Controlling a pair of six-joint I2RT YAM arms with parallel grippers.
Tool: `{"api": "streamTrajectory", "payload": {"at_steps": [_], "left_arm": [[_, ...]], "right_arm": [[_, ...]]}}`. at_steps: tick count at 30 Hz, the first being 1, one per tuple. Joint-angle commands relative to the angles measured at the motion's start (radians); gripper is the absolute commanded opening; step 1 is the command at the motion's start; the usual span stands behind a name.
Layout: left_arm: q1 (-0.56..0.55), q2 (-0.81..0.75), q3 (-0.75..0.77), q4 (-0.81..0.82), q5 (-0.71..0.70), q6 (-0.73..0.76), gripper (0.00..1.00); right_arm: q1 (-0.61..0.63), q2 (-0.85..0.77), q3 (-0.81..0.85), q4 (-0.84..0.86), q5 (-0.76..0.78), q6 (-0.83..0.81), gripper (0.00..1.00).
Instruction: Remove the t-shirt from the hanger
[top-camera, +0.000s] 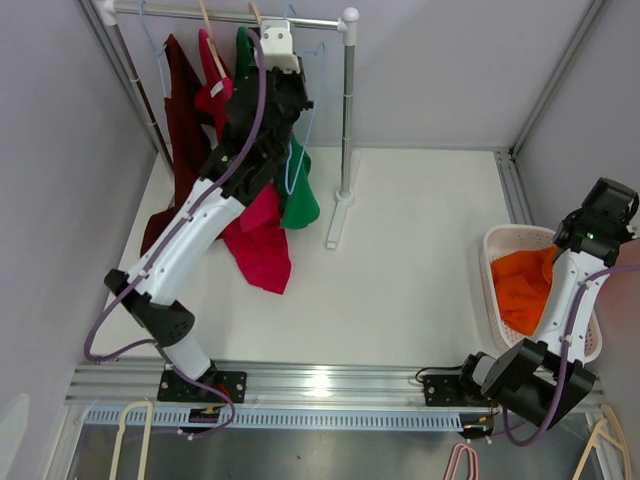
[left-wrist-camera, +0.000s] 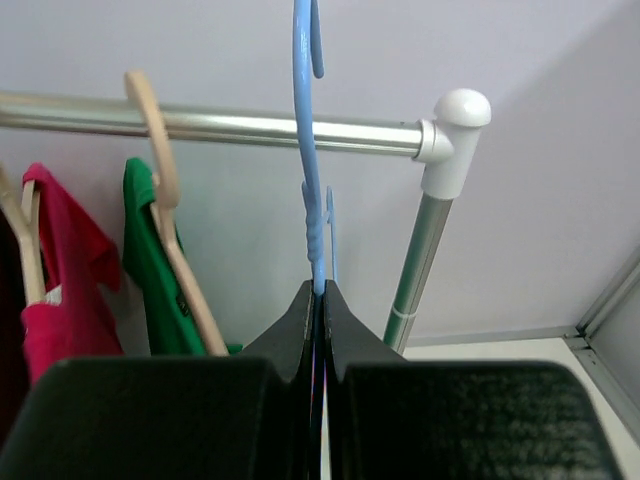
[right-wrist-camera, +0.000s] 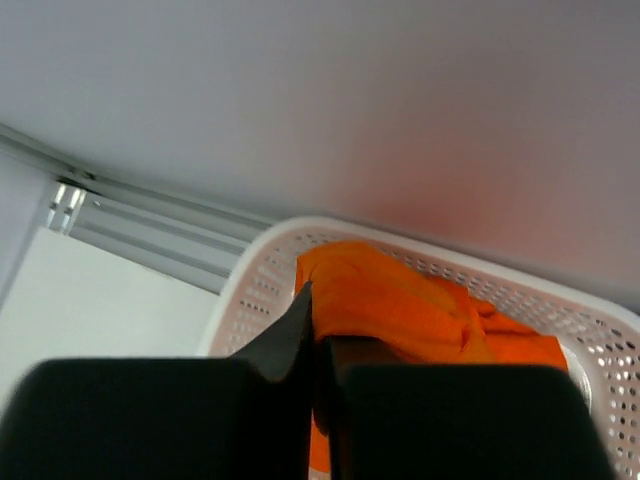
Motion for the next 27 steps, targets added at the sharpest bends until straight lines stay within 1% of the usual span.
{"api": "streamTrajectory", "payload": {"at_steps": [1, 2, 3, 5, 6, 7, 9, 10, 13, 15, 20, 22, 24, 27], "left_arm": [[0.005, 0.055, 0.125, 0.041, 0.022, 0.04, 0.01], [0.005, 0.101, 0.15, 0.026, 0.013, 0.045, 0.01], [0.005, 0.124, 0.218, 0.023, -0.008, 0.05, 0.01], [0.004, 0.179, 0.251, 0.04, -0.016, 0.068, 0.01], [0.005, 0.19, 0.253, 0.064, -0.018, 0.077, 0.01], [0.005, 0.199, 0.245, 0.095, -0.025, 0.097, 0.01], [0.005, 0.235, 0.242, 0.185, -0.044, 0.123, 0.01], [0.005, 0.25, 0.25, 0.202, -0.053, 0.151, 0.01], [0.005, 0.305, 0.305, 0.233, -0.061, 0.179, 0.01], [0.005, 0.325, 0.316, 0.242, -0.064, 0.188, 0.01], [0.005, 0.365, 0.333, 0.319, -0.12, 0.217, 0.01], [0.007, 0.382, 0.342, 0.368, -0.136, 0.255, 0.01], [0.008, 0.41, 0.375, 0.373, -0.134, 0.269, 0.01], [0.008, 0.442, 0.402, 0.389, -0.128, 0.291, 0.01]], "right_arm": [[-0.016, -0.014, -0.025, 0.008, -0.073, 0.027, 0.12], [-0.016, -0.015, -0.026, 0.006, -0.076, 0.024, 0.27], [-0.018, -0.014, -0.022, 0.005, -0.078, 0.019, 0.4], [-0.016, -0.018, -0.019, 0.005, -0.075, 0.017, 0.57], [-0.018, -0.025, -0.019, 0.006, -0.071, 0.017, 0.69], [-0.016, -0.037, -0.017, 0.008, -0.073, 0.014, 0.83], [-0.016, -0.052, -0.016, 0.009, -0.07, 0.016, 0.99], [-0.016, -0.07, -0.017, 0.015, -0.079, 0.007, 1.0], [-0.018, -0.089, -0.002, 0.029, -0.088, -0.025, 0.99], [-0.016, -0.097, 0.018, 0.029, -0.099, -0.045, 0.99], [-0.016, -0.104, 0.134, -0.014, -0.179, -0.067, 0.99], [-0.012, -0.13, 0.142, -0.004, -0.237, -0.07, 1.0], [-0.007, -0.181, 0.138, 0.012, -0.255, -0.072, 0.99], [-0.001, -0.21, 0.147, 0.016, -0.282, -0.081, 1.0]]}}
